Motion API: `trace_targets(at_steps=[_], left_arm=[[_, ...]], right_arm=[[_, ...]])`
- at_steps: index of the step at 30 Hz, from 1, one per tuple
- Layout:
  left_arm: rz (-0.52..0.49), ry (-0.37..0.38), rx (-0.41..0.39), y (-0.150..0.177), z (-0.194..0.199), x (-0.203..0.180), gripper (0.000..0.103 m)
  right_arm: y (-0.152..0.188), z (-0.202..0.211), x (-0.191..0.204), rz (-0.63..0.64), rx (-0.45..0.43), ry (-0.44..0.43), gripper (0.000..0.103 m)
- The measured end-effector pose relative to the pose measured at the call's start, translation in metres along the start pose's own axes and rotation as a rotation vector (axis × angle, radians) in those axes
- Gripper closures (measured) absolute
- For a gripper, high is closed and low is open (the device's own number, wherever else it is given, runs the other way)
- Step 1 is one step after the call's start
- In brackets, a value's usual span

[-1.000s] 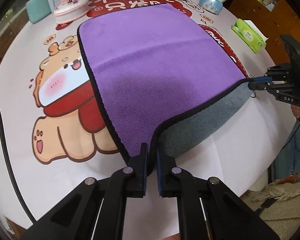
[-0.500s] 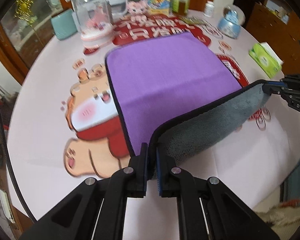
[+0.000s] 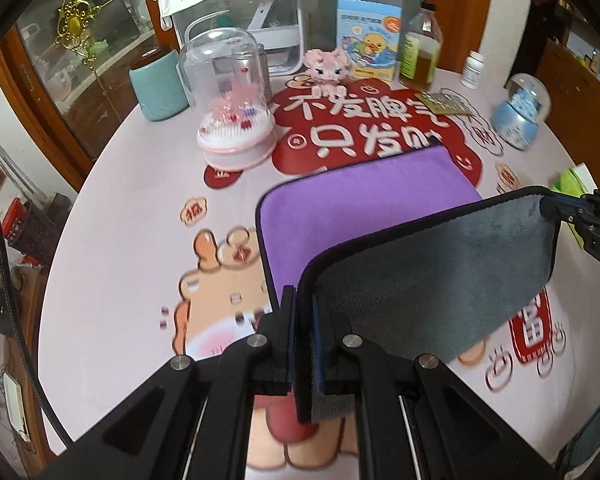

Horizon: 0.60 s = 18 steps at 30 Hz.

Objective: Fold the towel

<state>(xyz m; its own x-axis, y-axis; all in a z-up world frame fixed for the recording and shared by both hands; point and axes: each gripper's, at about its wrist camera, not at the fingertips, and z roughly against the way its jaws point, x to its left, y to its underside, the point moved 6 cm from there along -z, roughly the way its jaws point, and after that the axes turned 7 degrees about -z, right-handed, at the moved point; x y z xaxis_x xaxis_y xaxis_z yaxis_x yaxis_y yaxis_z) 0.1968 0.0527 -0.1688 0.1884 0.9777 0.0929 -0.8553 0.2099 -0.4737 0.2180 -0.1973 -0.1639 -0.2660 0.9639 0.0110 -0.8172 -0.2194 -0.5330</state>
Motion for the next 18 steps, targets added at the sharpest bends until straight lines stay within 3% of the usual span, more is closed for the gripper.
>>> trace_targets(at_steps=[8,18], left_arm=[[0.044,0.005,0.042,-0.034,-0.048,0.023,0.098],[0.069,-0.012,0.062,-0.062,-0.096,0.035,0.098]], right_arm=[[-0.046,-0.052,-0.003,-0.085,0.038,0.034,0.098],[-0.075,-0.104,-0.010,-0.135,0.066,0.082,0.098]])
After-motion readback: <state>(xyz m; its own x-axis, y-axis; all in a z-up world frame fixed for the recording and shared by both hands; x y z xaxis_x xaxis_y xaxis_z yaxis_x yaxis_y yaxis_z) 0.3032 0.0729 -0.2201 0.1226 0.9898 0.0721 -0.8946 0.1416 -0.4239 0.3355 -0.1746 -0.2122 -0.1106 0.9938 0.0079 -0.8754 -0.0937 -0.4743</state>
